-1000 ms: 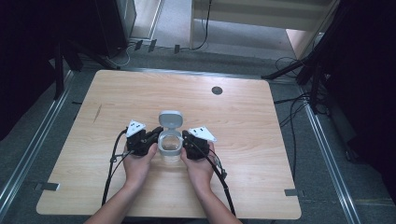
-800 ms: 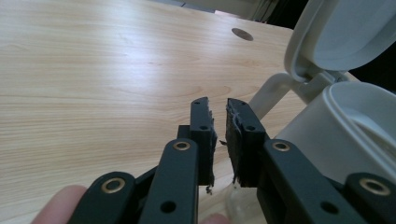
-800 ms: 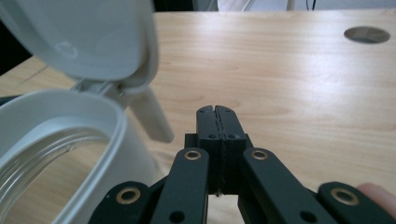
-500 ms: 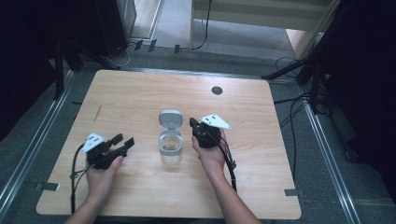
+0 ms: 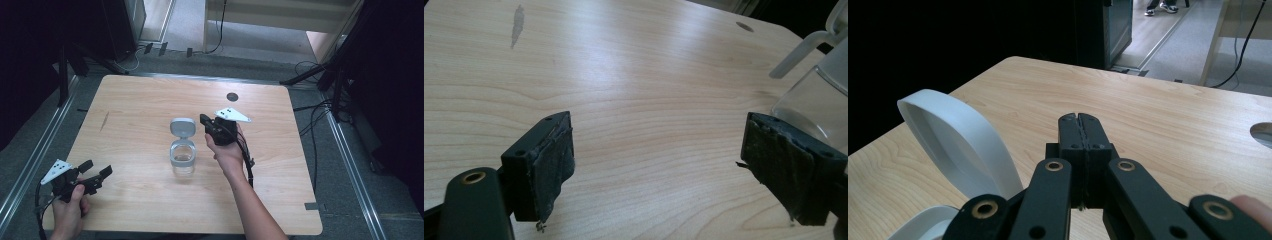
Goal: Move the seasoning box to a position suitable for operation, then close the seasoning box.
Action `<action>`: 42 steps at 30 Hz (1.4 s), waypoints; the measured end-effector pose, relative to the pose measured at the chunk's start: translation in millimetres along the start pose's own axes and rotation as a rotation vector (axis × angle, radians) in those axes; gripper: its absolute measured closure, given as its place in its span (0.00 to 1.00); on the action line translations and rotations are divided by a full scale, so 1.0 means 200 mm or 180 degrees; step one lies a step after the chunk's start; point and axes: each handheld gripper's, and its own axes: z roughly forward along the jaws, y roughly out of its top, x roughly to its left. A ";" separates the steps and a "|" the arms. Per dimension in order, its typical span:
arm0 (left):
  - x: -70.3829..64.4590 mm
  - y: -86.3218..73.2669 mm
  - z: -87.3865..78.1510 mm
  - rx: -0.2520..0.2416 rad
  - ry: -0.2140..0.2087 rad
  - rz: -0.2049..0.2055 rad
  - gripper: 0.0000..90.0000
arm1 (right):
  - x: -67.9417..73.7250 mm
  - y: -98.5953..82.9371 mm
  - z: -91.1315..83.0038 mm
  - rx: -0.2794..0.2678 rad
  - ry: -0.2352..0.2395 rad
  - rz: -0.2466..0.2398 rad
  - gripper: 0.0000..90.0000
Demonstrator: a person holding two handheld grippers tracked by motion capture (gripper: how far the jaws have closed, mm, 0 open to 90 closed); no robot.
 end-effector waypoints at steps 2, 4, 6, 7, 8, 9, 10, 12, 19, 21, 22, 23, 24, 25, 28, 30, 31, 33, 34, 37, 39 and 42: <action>0.01 0.00 0.00 0.0009 -0.0014 -0.0055 0.16 | 0.01 0.01 0.00 -0.0001 0.0020 -0.0027 1.00; 0.01 0.00 0.00 0.0017 0.0000 -0.0093 0.16 | 0.02 0.02 0.01 -0.0002 0.0060 -0.0052 1.00; 0.01 0.00 0.01 0.0022 0.0016 -0.0086 0.16 | 0.02 0.04 0.01 0.0001 0.0100 -0.0052 1.00; 0.01 0.00 0.01 0.0025 0.0021 -0.0071 0.16 | 0.03 0.04 0.01 0.0005 0.0122 -0.0035 1.00; 0.00 0.00 0.01 0.0030 0.0025 -0.0054 0.17 | 0.04 0.04 0.01 0.0018 0.0196 -0.0067 1.00; 0.00 0.00 0.01 0.0040 0.0033 -0.0033 0.17 | 0.05 0.04 0.00 0.0029 0.0222 -0.0090 1.00; 0.00 0.00 0.01 0.0039 0.0035 -0.0024 0.17 | 0.05 0.04 0.00 0.0029 0.0222 -0.0090 1.00; 0.00 0.00 0.01 0.0043 0.0038 -0.0020 0.17 | 0.07 0.03 -0.03 0.0027 0.0281 -0.0117 1.00; 0.00 0.00 0.01 0.0033 0.0042 -0.0018 0.17 | 0.12 -0.06 -0.17 0.0084 0.0358 -0.0234 1.00; 0.00 0.00 0.01 0.0044 0.0051 0.0001 0.17 | 0.11 -0.08 -0.22 0.0061 0.0316 -0.0205 1.00; 0.00 0.00 0.02 0.0045 0.0053 0.0002 0.17 | 0.10 -0.09 -0.24 0.0053 0.0300 -0.0191 1.00; 0.00 0.00 0.02 0.0049 0.0057 -0.0005 0.17 | 0.09 -0.09 -0.27 0.0042 0.0283 -0.0180 1.00; 0.00 0.00 0.02 0.0047 0.0058 -0.0010 0.17 | 0.08 -0.10 -0.30 0.0021 0.0250 -0.0185 1.00; 0.00 0.00 0.02 0.0044 0.0052 -0.0024 0.17 | 0.05 -0.13 -0.35 0.0000 0.0176 -0.0162 1.00; 0.00 0.00 0.01 0.0034 0.0058 -0.0038 0.17 | -0.02 -0.19 -0.45 -0.0011 0.0002 -0.0145 0.98; 0.00 0.00 0.01 0.0037 0.0052 -0.0046 0.17 | -0.05 -0.21 -0.48 -0.0023 -0.0062 -0.0142 0.96; 0.00 0.00 0.01 0.0044 0.0051 -0.0044 0.17 | -0.08 -0.23 -0.52 -0.0035 -0.0110 -0.0112 0.95; 0.00 0.00 0.02 0.0038 0.0060 -0.0037 0.17 | -0.15 -0.28 -0.58 -0.0052 -0.0239 -0.0093 0.92; 0.00 0.00 0.02 0.0036 0.0069 -0.0035 0.17 | -0.18 -0.31 -0.61 -0.0063 -0.0285 -0.0072 0.90; -0.01 0.00 0.02 0.0033 0.0091 -0.0026 0.17 | -0.29 -0.41 -0.71 -0.0047 -0.0476 -0.0002 0.76; -0.01 0.00 0.02 0.0032 0.0096 -0.0025 0.17 | -0.31 -0.43 -0.73 -0.0045 -0.0521 0.0016 0.69; -0.01 0.00 0.02 0.0032 0.0110 -0.0025 0.17 | -0.37 -0.50 -0.79 -0.0006 -0.0629 0.0088 0.54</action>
